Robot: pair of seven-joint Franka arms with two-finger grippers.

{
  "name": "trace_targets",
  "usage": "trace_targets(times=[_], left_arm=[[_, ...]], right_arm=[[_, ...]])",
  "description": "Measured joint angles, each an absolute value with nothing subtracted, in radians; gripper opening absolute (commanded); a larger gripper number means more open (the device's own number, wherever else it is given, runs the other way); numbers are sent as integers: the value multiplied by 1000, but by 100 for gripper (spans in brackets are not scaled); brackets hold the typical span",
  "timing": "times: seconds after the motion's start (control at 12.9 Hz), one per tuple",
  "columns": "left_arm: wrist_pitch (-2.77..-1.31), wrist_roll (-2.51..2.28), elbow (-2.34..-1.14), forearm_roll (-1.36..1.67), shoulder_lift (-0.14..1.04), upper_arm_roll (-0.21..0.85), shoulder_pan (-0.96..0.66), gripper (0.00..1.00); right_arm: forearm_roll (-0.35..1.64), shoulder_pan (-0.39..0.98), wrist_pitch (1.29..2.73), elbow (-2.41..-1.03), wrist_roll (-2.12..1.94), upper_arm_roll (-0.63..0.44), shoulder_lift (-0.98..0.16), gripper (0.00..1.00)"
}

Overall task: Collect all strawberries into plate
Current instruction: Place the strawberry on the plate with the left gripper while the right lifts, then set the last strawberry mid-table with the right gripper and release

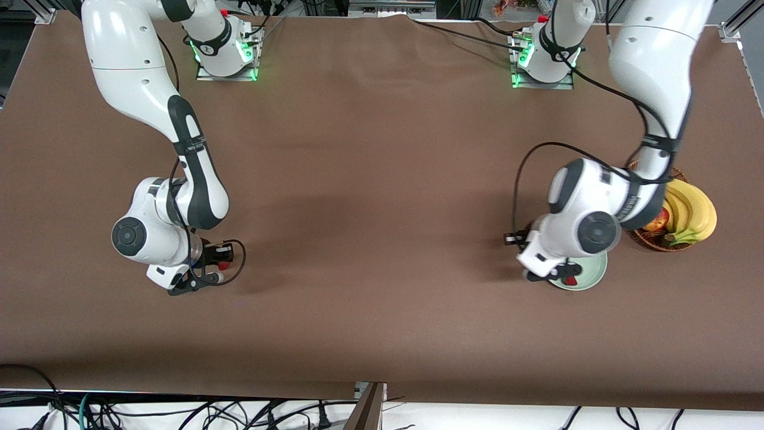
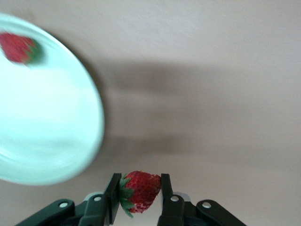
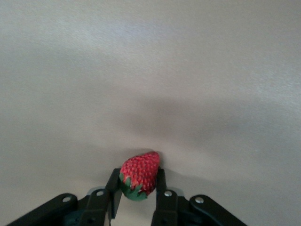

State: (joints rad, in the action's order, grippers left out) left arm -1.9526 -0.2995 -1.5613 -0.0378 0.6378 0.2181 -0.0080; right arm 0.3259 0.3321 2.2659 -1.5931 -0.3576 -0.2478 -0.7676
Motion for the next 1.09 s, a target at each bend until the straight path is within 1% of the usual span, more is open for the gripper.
trace_targets(times=[0.08,0.16,0.23,0.31,0.39,0.47,0.62,0.78,0.93,1.09], left_arm=[[-1953,-197,-1564,-38,638,218,32,6],[-1953,-109,-1568,-38,640,219,62,11],[-1955,-36,-1572,-38,645,219,83,12],[-1961,21,-1575,-38,654,219,96,16],[-1968,70,-1577,-38,666,219,105,24],[-1976,110,-1577,-38,677,219,115,39],[-1987,152,-1577,-38,692,219,132,100],[-1991,163,-1577,-38,693,220,134,100],[-1993,163,-1576,-38,693,224,134,100],[-1993,156,-1572,-37,691,233,133,100]], right_arm=[[330,340,2266,-1589,-344,-245,-766,14],[333,354,2264,-1582,-310,-242,-764,14],[334,378,2258,-1576,-256,-238,-759,15],[335,412,2252,-1571,-187,-235,-750,14],[335,455,2245,-1568,-106,-233,-737,14],[336,505,2242,-1566,-12,-232,-722,15],[337,614,2240,-1556,213,-228,-702,15],[336,729,2241,-1523,443,-227,-703,15],[336,824,2256,-1486,631,-227,-729,16],[336,892,2314,-1455,791,-227,-771,17]])
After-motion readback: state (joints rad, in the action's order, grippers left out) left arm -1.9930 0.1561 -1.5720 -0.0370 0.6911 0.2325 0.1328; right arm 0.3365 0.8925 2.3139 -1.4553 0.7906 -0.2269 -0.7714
